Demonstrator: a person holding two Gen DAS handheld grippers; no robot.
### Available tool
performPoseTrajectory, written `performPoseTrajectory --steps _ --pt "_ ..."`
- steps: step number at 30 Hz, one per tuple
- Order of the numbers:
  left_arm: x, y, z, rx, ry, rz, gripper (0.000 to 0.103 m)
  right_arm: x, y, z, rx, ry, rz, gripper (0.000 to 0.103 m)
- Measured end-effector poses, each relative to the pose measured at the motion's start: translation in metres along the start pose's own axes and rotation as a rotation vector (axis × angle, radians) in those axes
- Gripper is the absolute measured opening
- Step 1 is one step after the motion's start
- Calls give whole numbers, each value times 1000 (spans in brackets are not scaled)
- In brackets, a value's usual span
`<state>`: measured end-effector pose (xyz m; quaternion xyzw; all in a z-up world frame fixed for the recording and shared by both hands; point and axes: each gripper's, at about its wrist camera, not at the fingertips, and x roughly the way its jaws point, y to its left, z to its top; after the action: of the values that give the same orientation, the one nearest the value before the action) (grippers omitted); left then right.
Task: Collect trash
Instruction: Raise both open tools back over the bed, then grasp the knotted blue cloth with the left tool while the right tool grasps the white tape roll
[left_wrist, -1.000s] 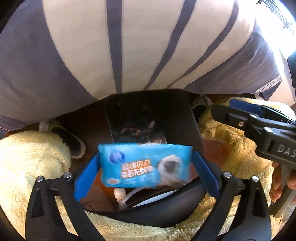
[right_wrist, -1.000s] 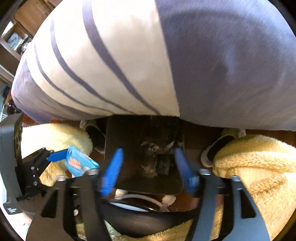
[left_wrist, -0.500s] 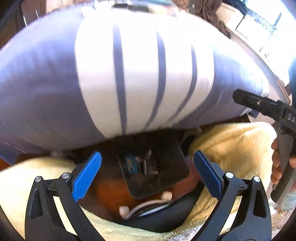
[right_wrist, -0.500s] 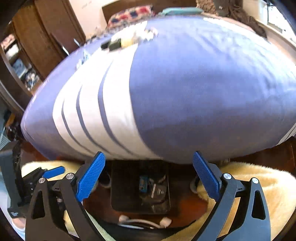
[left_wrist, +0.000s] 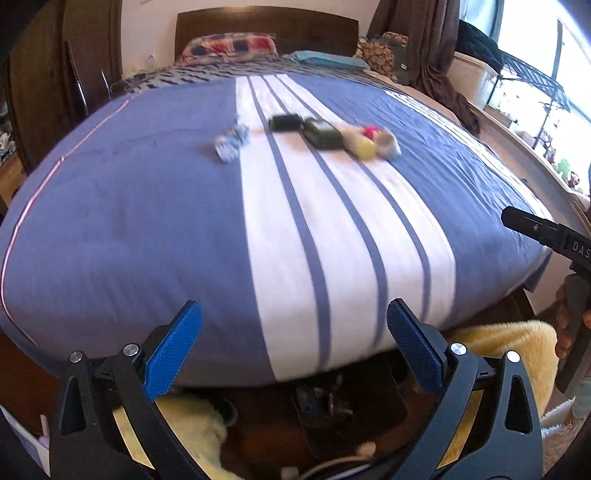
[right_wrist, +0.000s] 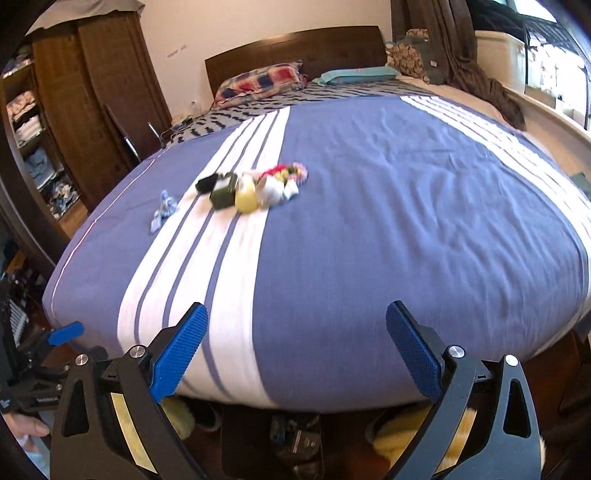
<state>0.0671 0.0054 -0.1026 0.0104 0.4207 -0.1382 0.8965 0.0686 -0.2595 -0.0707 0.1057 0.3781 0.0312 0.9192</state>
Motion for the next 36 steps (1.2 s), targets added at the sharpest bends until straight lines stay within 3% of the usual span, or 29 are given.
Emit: performPoseTrajectory --steps 9,15,16,21,27,32,36 --pt "47 25 52 -29 23 26 95 56 14 38 -26 37 13 97" --pt "79 48 88 -63 23 75 95 83 28 63 -78 -5 10 96" --pt "85 51 95 -67 18 86 95 85 30 66 -86 -16 10 95" --pt "107 64 119 -78 18 114 90 110 39 80 -132 -2 23 65" --pt "131 75 141 -96 36 100 74 133 40 89 -127 13 35 50" --pt "149 77 153 -91 54 84 64 145 40 92 -128 25 36 47" --pt "163 80 160 -85 60 78 62 149 40 97 -134 27 23 47"
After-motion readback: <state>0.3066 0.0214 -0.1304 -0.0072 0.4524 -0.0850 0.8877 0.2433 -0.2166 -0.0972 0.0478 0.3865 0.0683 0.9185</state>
